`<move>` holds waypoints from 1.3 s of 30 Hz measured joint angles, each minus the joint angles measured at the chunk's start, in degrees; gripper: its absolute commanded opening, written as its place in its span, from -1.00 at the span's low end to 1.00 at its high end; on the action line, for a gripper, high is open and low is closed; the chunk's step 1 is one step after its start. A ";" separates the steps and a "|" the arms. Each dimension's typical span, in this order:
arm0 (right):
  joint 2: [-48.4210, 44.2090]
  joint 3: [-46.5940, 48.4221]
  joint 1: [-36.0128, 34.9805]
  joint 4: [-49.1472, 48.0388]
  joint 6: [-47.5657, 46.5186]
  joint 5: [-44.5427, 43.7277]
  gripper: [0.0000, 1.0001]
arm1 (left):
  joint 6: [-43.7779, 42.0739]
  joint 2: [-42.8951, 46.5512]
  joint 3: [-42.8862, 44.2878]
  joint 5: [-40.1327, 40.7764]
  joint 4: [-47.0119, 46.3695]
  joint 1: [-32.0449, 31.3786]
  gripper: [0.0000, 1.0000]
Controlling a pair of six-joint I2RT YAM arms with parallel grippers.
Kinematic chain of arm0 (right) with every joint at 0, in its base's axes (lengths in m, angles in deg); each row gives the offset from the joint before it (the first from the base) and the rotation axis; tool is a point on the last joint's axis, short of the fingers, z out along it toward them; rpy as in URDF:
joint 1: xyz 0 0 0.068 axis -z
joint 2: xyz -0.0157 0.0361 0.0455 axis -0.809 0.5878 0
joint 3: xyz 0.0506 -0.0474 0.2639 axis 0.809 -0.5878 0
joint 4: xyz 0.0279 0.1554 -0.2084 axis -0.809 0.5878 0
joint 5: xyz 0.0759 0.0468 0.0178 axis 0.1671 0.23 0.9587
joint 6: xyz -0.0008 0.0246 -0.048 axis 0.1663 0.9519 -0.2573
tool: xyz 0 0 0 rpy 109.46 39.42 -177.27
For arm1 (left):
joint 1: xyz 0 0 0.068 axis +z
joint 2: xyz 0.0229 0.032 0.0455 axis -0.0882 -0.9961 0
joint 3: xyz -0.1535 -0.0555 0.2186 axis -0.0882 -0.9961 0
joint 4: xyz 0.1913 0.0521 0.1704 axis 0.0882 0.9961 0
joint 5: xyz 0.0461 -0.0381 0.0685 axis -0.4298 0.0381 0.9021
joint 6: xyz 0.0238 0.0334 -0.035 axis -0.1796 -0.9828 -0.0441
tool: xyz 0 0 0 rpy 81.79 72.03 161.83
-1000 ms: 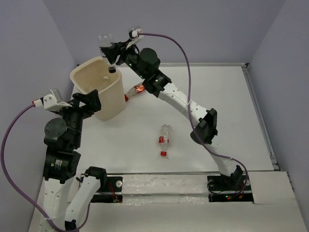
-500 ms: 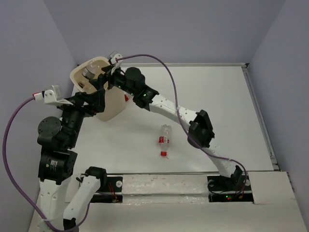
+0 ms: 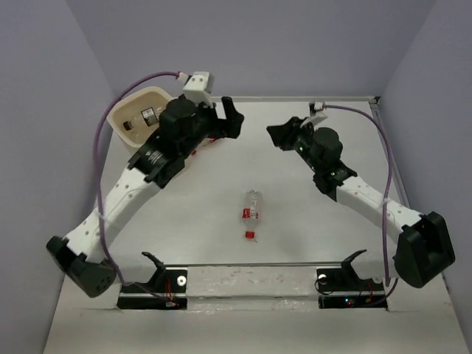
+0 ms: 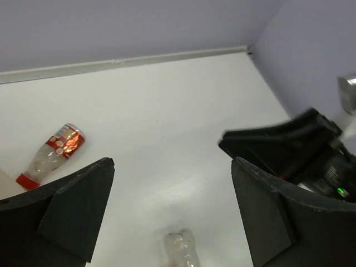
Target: Put the plastic bottles in the bin
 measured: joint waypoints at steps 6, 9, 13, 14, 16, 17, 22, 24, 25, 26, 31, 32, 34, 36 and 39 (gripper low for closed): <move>-14.51 -22.80 2.01 10.69 6.23 -1.20 0.47 | -8.55 -21.09 5.07 9.51 0.76 -2.29 0.98; -22.93 -28.30 2.05 13.62 7.41 -1.64 0.63 | -12.04 -30.73 9.27 12.59 2.12 -2.16 0.98; -29.94 -31.47 2.05 14.86 8.63 -1.66 0.68 | -16.37 -40.65 14.97 16.72 3.19 -1.92 0.98; -30.67 -31.98 2.05 14.80 8.94 -1.49 0.69 | -17.40 -42.75 16.48 18.14 3.61 -1.86 0.98; -31.87 -33.55 2.05 15.13 9.77 -0.37 0.72 | -19.06 -45.90 19.21 20.15 3.39 -1.53 0.98; -31.93 -34.01 2.05 15.19 9.99 0.02 0.73 | -20.02 -47.89 20.44 21.18 2.84 -1.29 0.98; -31.91 -34.93 2.05 16.28 10.05 2.38 0.75 | -23.21 -53.44 22.01 24.63 1.92 0.35 0.98; -32.24 -35.06 2.05 16.31 10.03 2.89 0.75 | -24.13 -55.84 22.01 25.57 1.46 1.79 0.98; -32.46 -35.08 2.05 16.31 10.03 3.04 0.75 | -24.37 -56.87 22.01 25.86 1.46 2.56 0.98; -32.57 -35.08 2.05 16.24 10.03 3.39 0.76 | -24.65 -57.90 22.01 26.01 1.42 3.48 0.98; -31.93 -35.08 2.05 16.24 10.03 5.35 0.84 | -25.73 -60.50 22.01 26.36 0.61 6.91 0.98; -31.58 -35.08 2.05 16.24 10.03 5.79 0.85 | -25.97 -60.76 22.01 26.51 0.48 7.41 0.98; -30.86 -35.08 2.05 16.26 9.99 6.60 0.90 | -26.49 -61.31 22.05 26.77 0.17 7.85 0.98; -30.40 -35.08 2.05 16.48 10.01 7.17 0.93 | -27.04 -62.07 22.60 26.91 0.26 7.96 0.98; -30.10 -35.08 2.05 17.40 10.01 7.37 0.99 | -27.23 -63.87 24.15 26.43 0.28 8.09 0.98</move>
